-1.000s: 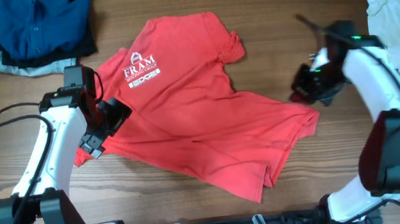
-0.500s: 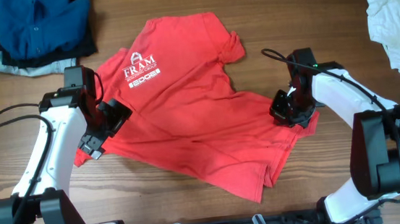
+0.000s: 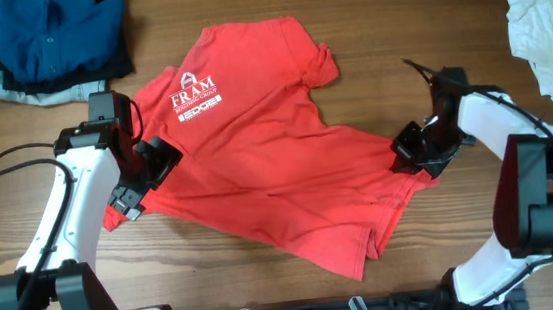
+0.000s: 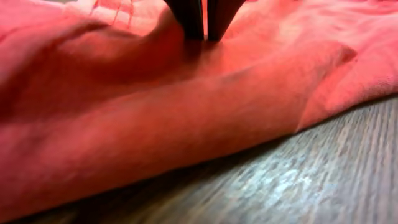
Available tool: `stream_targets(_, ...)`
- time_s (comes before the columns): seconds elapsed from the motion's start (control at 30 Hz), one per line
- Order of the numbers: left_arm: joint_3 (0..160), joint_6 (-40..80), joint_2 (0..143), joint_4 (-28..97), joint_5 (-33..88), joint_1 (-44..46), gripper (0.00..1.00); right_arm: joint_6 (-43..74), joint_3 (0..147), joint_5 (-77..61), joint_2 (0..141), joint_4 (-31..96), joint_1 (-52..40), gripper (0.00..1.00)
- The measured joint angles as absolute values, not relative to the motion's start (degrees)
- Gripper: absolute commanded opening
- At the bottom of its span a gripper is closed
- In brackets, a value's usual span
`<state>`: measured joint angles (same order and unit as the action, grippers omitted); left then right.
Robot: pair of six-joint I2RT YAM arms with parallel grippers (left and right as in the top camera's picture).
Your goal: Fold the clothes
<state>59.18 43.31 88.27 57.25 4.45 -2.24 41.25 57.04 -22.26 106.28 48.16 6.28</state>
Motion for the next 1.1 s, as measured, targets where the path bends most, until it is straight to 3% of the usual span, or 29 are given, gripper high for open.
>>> stream_targets(0.1, 59.18, 43.31, 88.27, 57.17, 4.45, -2.24, 1.00, 41.39, 59.94, -24.99, 108.53, 48.36, 11.40, 0.04)
stream_targets(0.2, 59.18, 43.31, 88.27, 57.01, 4.45, -2.24, 1.00, 41.39, 65.91, -18.61, 110.59, 47.97, 17.52, 0.04)
stream_targets(0.4, 59.18, 43.29, 88.27, 56.55, 5.15, -2.24, 1.00, 42.04, 84.75, -7.92, 113.95, 59.37, 19.73, 0.04)
stream_targets(0.53, 59.18, 42.78, 88.27, 56.53, 6.11, -2.24, 1.00, 40.49, 106.28, -8.10, 113.91, 72.79, 21.39, 0.19)
stream_targets(0.6, 59.18, 42.22, 88.27, 57.19, 3.90, -2.33, 1.00, 36.80, 112.22, -11.35, 113.75, 79.75, 21.15, 0.20)
stream_targets(0.63, 59.18, 42.09, 88.27, 57.84, 2.59, -2.83, 1.00, 34.11, 113.54, -13.85, 113.14, 82.04, 20.49, 0.22)
stream_targets(0.67, 59.18, 42.04, 88.27, 58.30, 1.93, -3.81, 1.00, 31.20, 113.71, -16.25, 112.53, 85.43, 19.33, 0.33)
stream_targets(0.73, 59.13, 40.75, 88.27, 58.87, 1.15, -7.11, 1.00, 25.91, 113.73, -19.62, 111.83, 88.73, 16.56, 0.65)
stream_targets(0.83, 58.37, 34.15, 88.27, 57.30, 2.13, -13.50, 1.00, 15.27, 113.73, -24.91, 110.65, 91.92, 6.02, 0.67)
stream_targets(0.93, 56.71, 26.72, 89.56, 55.64, 5.17, -15.73, 1.00, 14.98, 113.73, -23.40, 110.59, 91.96, -5.34, 0.66)
stream_targets(1.1, 56.53, 21.71, 94.43, 53.82, 6.39, -15.70, 0.95, 16.03, 113.71, -20.53, 109.71, 92.03, -14.02, 0.64)
